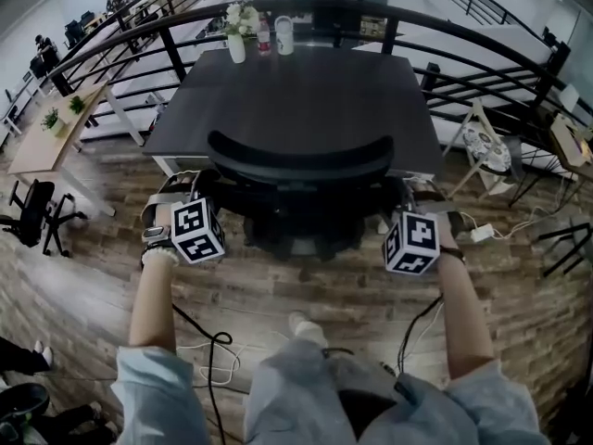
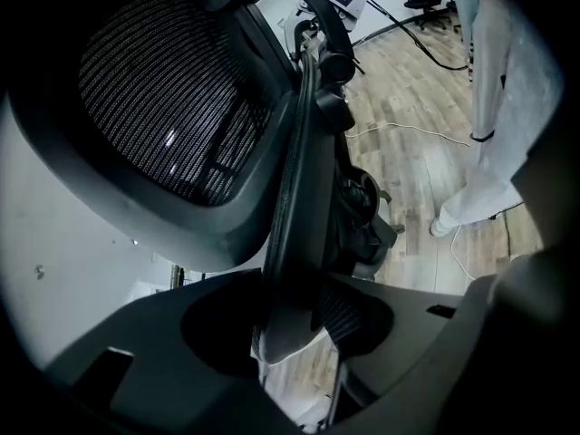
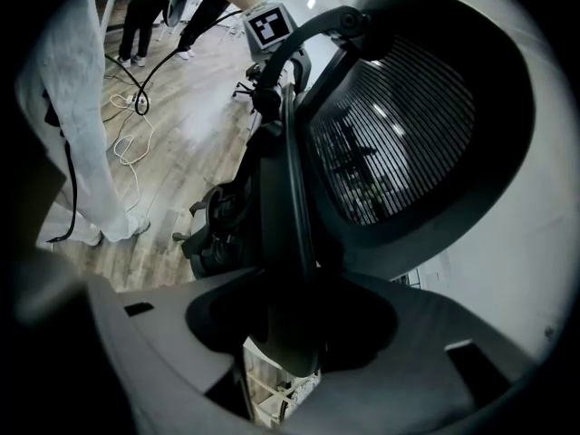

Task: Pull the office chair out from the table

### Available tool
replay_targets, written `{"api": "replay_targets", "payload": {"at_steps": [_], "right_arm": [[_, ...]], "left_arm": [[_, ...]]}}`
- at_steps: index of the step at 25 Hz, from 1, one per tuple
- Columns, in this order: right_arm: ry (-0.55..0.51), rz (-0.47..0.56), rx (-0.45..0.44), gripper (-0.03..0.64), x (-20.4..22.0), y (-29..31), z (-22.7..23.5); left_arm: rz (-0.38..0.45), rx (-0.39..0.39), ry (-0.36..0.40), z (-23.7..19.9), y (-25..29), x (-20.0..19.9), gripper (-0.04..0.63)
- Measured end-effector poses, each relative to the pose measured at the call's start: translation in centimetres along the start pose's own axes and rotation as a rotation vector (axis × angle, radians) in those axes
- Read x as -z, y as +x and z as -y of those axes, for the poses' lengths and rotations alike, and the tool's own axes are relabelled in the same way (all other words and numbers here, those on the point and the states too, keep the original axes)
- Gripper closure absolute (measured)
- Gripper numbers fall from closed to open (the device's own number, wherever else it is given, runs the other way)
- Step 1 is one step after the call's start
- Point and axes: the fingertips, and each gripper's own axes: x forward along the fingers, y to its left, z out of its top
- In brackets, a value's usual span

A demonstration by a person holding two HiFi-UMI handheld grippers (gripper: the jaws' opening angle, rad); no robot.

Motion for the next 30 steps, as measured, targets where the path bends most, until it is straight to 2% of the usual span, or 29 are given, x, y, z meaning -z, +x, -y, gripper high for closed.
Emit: {"api": "replay_targets", "payload": {"at_steps": [11, 15, 30], "right_arm": [[0.001, 0.014, -0.005, 0.428, 0.6, -4.3, -3.3], [-0.009, 0.018, -0.013, 0.426, 0.4, -6.1, -5.0], [0.009, 0.033, 0.028, 0.423, -1.0, -13.6, -11.6]], "left_arm": [[-0.017, -0.024, -0.033, 6.4, -6.6, -1.0, 0.407], [-0.027, -0.007, -0.045, 8.9, -9.2, -1.3, 0.408], [0.007, -0.040, -0.024, 14.4, -15.8, -1.1, 0.407]]}}
